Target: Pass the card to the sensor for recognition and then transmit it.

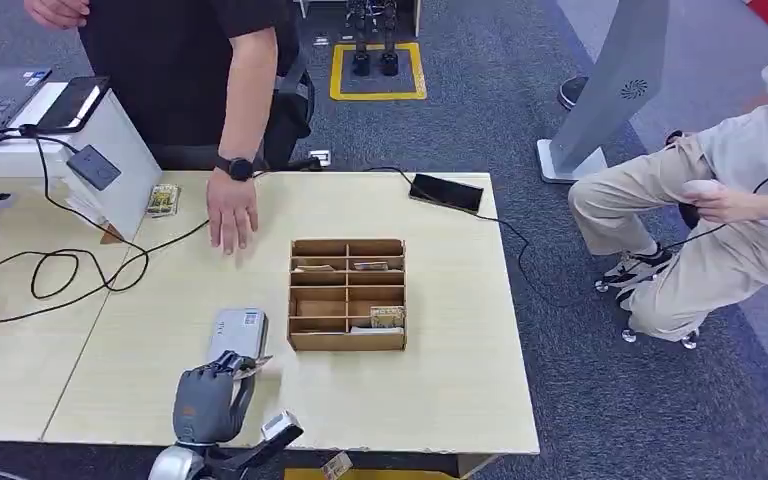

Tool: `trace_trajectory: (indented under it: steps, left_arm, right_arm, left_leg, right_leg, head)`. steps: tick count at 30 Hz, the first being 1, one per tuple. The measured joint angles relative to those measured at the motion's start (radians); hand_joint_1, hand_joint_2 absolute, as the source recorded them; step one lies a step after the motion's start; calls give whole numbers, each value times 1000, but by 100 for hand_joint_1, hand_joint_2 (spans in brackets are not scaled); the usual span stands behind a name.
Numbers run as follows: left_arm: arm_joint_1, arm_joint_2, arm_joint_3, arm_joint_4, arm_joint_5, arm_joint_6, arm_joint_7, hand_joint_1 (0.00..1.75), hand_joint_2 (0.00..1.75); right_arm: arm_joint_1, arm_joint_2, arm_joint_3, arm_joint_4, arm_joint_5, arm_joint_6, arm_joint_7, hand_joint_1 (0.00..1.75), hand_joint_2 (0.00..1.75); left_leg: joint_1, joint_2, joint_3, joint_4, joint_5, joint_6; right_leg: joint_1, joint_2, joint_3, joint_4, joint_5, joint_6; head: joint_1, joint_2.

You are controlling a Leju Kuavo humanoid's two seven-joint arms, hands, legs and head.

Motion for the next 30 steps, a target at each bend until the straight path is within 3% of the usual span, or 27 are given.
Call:
trace_trajectory:
  steps: [11, 18, 30]
  left_arm:
    - [0, -1, 0, -7, 30, 2, 47, 175, 175]
    - [-1, -2, -1, -15, -17, 2, 127, 175, 175]
    - [-3, 0, -16, -10, -64, 2, 191, 175, 175]
  right_arm:
    - [0, 0, 0, 0, 5, 0, 17, 0, 175]
    - [-1, 0, 0, 0, 9, 0, 22, 0, 175]
    - [-1, 0, 0, 0, -5, 0, 26, 0, 175]
  left_leg:
    - [0, 0, 2, 0, 0, 0]
    - [0, 0, 5, 0, 0, 0]
    - [0, 0, 5, 0, 1, -2]
  right_leg:
    - [0, 0, 1, 0, 0, 0]
    - [0, 0, 4, 0, 0, 0]
    - [0, 0, 4, 0, 1, -1]
  head:
    - [0, 0]
    - [0, 0]
    - [0, 0]
